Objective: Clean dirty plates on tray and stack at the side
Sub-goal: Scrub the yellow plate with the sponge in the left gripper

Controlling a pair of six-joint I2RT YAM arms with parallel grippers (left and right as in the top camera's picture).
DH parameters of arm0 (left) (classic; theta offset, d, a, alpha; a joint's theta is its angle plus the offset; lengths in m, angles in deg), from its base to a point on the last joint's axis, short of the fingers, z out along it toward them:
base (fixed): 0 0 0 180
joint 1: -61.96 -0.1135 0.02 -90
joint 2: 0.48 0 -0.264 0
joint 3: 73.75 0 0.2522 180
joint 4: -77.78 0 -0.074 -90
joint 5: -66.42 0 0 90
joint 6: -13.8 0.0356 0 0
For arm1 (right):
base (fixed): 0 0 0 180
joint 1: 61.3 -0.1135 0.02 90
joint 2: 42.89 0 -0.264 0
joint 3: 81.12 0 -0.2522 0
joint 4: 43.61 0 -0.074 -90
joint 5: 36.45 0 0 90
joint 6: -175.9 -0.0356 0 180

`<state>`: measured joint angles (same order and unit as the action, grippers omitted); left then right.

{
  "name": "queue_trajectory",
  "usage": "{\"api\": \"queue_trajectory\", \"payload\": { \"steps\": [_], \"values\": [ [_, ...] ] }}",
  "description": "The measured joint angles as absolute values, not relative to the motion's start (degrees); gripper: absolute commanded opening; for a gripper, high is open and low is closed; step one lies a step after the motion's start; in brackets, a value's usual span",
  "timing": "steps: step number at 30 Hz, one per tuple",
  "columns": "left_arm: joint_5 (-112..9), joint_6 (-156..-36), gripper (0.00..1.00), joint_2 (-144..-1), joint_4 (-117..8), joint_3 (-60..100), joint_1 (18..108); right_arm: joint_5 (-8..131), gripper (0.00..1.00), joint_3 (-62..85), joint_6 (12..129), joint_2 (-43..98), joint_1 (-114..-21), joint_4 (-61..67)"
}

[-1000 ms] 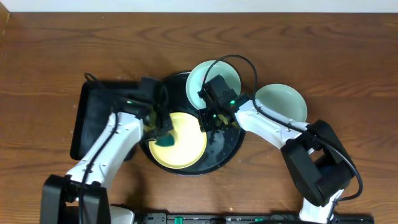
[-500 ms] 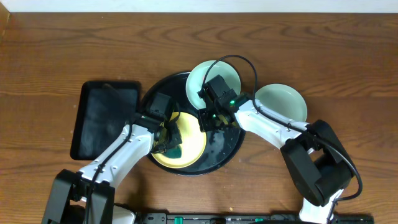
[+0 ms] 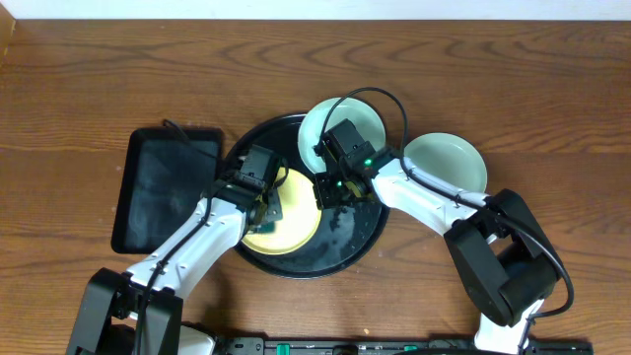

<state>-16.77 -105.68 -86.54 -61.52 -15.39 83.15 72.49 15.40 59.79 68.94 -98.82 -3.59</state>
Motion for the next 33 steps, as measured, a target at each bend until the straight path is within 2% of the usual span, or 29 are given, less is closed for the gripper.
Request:
{"api": "queue_trajectory", "payload": {
  "steps": [4,8,11,17,20,22,33],
  "values": [
    [-11.5,-107.7,0.08,-86.5,-63.6,-15.4,83.1,72.8,0.01,15.4,59.7,69.0,-98.8,-3.6],
    [-13.2,-108.0,0.07,-86.5,-61.6,-15.4,83.1,72.9,0.01,15.4,59.4,69.0,-98.8,-3.6],
    [-15.7,-108.0,0.07,-86.5,-60.1,-15.4,83.1,72.7,0.08,15.4,59.1,69.1,-98.8,-3.5],
    [-17.9,-108.0,0.07,-86.5,-60.1,-15.4,83.1,72.0,0.12,15.4,57.6,69.9,-98.8,-3.6],
    [-18.5,-108.0,0.08,-86.5,-60.8,-15.4,83.1,72.3,0.11,15.4,57.3,70.7,-98.8,-3.8],
    [-19.0,-107.9,0.08,-86.5,-61.8,-15.4,83.1,72.5,0.02,15.4,57.1,70.9,-98.8,-3.8],
    [-22.6,-102.9,0.08,-90.1,-64.6,-15.1,83.1,73.1,0.01,15.1,56.7,70.9,-98.9,-3.9]
  ]
}}
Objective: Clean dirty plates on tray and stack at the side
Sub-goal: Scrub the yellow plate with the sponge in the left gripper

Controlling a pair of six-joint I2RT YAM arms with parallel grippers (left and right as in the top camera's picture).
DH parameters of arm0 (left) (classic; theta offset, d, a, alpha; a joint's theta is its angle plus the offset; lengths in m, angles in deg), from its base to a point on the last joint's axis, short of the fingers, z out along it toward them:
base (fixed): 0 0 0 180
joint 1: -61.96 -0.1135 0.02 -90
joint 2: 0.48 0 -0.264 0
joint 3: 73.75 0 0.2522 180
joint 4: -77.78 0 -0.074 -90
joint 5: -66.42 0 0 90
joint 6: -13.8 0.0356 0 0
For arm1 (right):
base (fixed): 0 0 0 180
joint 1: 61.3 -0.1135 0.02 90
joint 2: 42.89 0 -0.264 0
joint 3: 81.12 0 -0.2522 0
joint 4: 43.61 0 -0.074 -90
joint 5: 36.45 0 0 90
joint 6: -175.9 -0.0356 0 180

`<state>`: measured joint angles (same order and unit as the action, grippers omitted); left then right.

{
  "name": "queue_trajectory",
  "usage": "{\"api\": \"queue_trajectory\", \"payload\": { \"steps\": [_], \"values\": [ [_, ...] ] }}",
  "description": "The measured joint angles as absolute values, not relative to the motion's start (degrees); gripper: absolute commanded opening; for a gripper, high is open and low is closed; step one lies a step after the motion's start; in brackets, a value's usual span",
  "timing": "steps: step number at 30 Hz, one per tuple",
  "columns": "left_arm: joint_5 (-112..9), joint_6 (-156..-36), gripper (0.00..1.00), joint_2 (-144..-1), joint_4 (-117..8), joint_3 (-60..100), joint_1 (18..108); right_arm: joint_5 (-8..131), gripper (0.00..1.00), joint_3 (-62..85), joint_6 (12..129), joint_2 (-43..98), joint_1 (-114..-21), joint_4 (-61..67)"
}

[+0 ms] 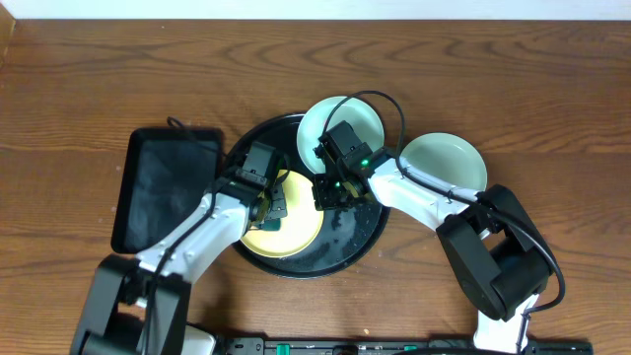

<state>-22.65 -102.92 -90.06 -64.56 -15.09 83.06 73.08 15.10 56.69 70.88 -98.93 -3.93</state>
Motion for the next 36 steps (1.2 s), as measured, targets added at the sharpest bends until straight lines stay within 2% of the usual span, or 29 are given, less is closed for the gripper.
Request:
{"api": "queue_trajectory", "payload": {
  "steps": [6,13,16,21,27,32,36],
  "values": [
    [-25.4,-100.1,0.08,-94.1,-63.0,-12.2,82.2,73.1,0.01,15.1,56.7,70.9,-98.9,-3.9],
    [-36.8,-86.2,0.08,-95.1,-61.5,-10.9,81.1,71.8,0.01,15.0,56.8,70.9,-98.6,-3.9],
    [-37.7,-83.6,0.08,-95.3,-62.1,-11.0,81.1,71.5,0.01,15.0,56.8,70.9,-98.4,-3.9],
    [-34.0,-85.4,0.08,-95.2,-66.1,-11.5,81.1,71.3,0.01,15.0,56.8,70.9,-98.3,-3.8],
    [-23.5,-97.3,0.08,-95.6,-69.3,-11.5,81.4,72.0,0.01,15.0,56.3,70.9,-98.3,-3.9],
    [-23.1,-101.6,0.08,-95.6,-67.9,-11.1,81.6,72.0,0.01,15.0,56.3,71.0,-98.2,-3.9],
    [-27.1,-98.6,0.08,-95.6,-66.1,-10.8,80.9,71.9,0.01,15.0,56.3,71.0,-98.2,-4.0]
  ]
}}
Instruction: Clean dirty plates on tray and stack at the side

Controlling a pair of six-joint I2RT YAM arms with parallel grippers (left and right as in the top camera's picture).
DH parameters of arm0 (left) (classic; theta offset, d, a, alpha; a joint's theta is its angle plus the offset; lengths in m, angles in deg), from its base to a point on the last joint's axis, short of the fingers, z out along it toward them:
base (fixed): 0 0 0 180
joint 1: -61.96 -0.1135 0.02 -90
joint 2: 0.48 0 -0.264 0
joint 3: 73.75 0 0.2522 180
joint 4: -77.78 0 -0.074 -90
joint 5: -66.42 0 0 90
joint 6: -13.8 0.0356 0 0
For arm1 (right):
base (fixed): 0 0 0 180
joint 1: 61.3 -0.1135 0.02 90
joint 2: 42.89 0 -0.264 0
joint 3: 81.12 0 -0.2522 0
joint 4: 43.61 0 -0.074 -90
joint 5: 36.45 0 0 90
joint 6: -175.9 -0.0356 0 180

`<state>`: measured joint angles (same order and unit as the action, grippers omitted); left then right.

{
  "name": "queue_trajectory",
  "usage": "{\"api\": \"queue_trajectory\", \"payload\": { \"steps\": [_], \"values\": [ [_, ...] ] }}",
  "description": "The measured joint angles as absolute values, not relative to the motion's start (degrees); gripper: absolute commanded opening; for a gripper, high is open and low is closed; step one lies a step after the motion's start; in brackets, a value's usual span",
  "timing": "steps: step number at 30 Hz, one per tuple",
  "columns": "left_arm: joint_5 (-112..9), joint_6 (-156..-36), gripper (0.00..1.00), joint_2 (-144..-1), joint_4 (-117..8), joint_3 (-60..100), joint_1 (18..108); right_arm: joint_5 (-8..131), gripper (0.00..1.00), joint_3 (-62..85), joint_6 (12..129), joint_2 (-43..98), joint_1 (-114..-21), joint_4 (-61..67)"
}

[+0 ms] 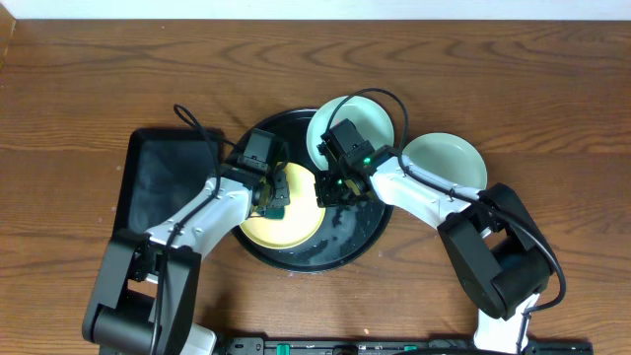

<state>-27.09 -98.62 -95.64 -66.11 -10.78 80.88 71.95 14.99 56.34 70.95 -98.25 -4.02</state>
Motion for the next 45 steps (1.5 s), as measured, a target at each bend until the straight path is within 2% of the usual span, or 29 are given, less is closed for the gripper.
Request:
{"api": "queue_trajectory", "payload": {
  "steps": [6,12,20,28,29,31,32,34,35,36,45],
  "values": [
    [-40.5,-86.1,0.08,-95.9,-64.2,-10.8,79.4,70.8,0.01,15.0,56.4,71.0,-98.1,-3.9],
    [-43.6,-81.7,0.08,-96.3,-65.7,-11.2,79.0,70.3,0.01,15.0,56.4,71.0,-98.1,-3.9],
    [-33.8,-91.3,0.07,-96.3,-67.1,-10.1,77.7,71.2,0.01,15.0,56.3,71.0,-98.2,-3.9],
    [-29.6,-97.5,0.08,-95.7,-47.5,0.5,71.7,71.6,0.01,15.0,56.1,71.0,-98.2,-3.8],
    [-29.6,-97.7,0.07,-95.1,-45.5,2.0,71.3,71.6,0.03,15.0,56.1,71.0,-98.2,-3.8],
    [-29.5,-97.6,0.07,-92.5,-42.5,5.1,70.3,71.6,0.15,15.0,56.2,71.0,-98.2,-3.8],
    [-29.6,-97.6,0.08,-91.2,-41.8,6.1,70.0,71.6,0.17,15.0,56.1,71.0,-98.2,-3.8],
    [-29.6,-97.6,0.08,-88.2,-41.0,7.8,69.3,71.9,0.13,15.0,56.6,71.0,-98.2,-3.7],
    [-29.6,-97.6,0.08,-86.6,-40.9,8.2,68.7,72.1,0.03,15.0,56.7,71.0,-98.2,-3.8],
    [-29.6,-97.5,0.08,-85.2,-40.7,8.4,67.9,72.4,0.01,14.9,57.3,71.1,-98.2,-3.9],
    [-29.1,-95.6,0.08,-82.3,-40.2,8.5,54.1,74.4,0.01,11.6,62.7,71.1,-98.2,1.6]
  ]
}}
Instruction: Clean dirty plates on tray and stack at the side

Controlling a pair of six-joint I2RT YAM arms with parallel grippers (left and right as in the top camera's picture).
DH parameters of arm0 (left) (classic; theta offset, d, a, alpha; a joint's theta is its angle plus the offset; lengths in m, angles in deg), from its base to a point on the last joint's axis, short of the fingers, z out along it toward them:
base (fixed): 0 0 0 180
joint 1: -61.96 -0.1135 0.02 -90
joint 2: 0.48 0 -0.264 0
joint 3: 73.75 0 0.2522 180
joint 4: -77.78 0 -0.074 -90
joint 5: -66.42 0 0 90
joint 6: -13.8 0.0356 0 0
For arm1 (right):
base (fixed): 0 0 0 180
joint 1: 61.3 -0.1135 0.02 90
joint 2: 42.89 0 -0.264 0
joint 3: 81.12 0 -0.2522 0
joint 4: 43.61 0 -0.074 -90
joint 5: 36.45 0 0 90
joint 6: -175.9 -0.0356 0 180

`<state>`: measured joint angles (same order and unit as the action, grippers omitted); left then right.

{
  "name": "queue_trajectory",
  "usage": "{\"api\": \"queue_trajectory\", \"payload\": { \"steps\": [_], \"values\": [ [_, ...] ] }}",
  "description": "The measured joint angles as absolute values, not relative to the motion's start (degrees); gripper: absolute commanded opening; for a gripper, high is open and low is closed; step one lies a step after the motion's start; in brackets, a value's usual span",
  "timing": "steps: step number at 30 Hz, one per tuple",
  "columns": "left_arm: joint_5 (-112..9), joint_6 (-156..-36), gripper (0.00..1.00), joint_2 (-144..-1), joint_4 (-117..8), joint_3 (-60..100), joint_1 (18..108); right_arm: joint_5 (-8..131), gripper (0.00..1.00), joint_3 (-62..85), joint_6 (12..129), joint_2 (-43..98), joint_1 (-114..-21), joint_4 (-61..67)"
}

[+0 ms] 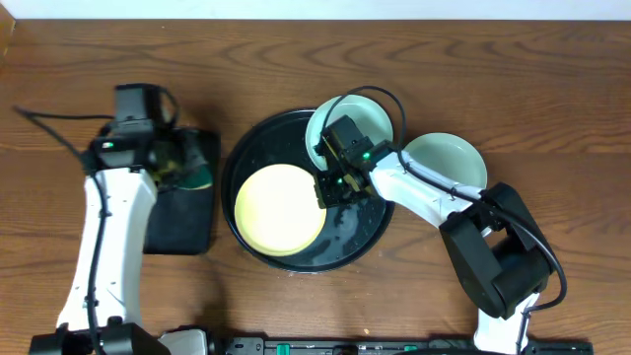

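A yellow plate (276, 209) lies in the round black tray (360, 242). My right gripper (328, 187) sits at the plate's right rim and looks shut on it. A pale green plate (367, 116) rests on the tray's upper right edge, partly under the right arm. Another pale green plate (449, 163) lies on the table to the right. My left gripper (185, 166) is over the flat black rectangular tray (182, 222) on the left, shut on a green sponge (199, 177).
The left arm crosses the left part of the rectangular tray and hides it. A black cable loops over the right arm near the upper green plate. Bare wooden table (493, 69) lies behind and to both sides.
My left gripper has left the yellow plate with the sponge and is now over the rectangular tray on the left. The yellow plate is uncovered. The right gripper stays at the plate's rim.
At the three earlier moments my left gripper held the sponge on the yellow plate, at slightly different spots each time, while the right gripper stayed at the plate's right rim. Now the sponge is over the rectangular tray and the plate's face shows whole.
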<state>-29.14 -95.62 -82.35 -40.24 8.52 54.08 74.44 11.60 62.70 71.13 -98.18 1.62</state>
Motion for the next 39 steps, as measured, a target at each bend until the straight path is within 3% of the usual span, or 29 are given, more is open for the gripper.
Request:
{"api": "queue_trajectory", "payload": {
  "steps": [6,13,28,39],
  "values": [
    [-29.2,-95.2,0.08,-82.3,-40.2,8.5,49.2,72.3,0.01,9.4,66.9,68.3,-98.2,7.2],
    [-29.2,-95.2,0.08,-82.3,-40.2,8.5,48.5,55.6,0.01,9.3,70.5,56.0,-100.1,11.6],
    [-29.2,-95.2,0.08,-82.3,-39.4,8.5,48.5,1.8,0.01,9.0,75.7,48.4,-123.0,12.4],
    [-29.2,-95.2,0.07,-82.3,-39.1,8.5,48.5,-20.2,0.01,9.0,83.6,48.2,-131.6,3.7]
  ]
}}
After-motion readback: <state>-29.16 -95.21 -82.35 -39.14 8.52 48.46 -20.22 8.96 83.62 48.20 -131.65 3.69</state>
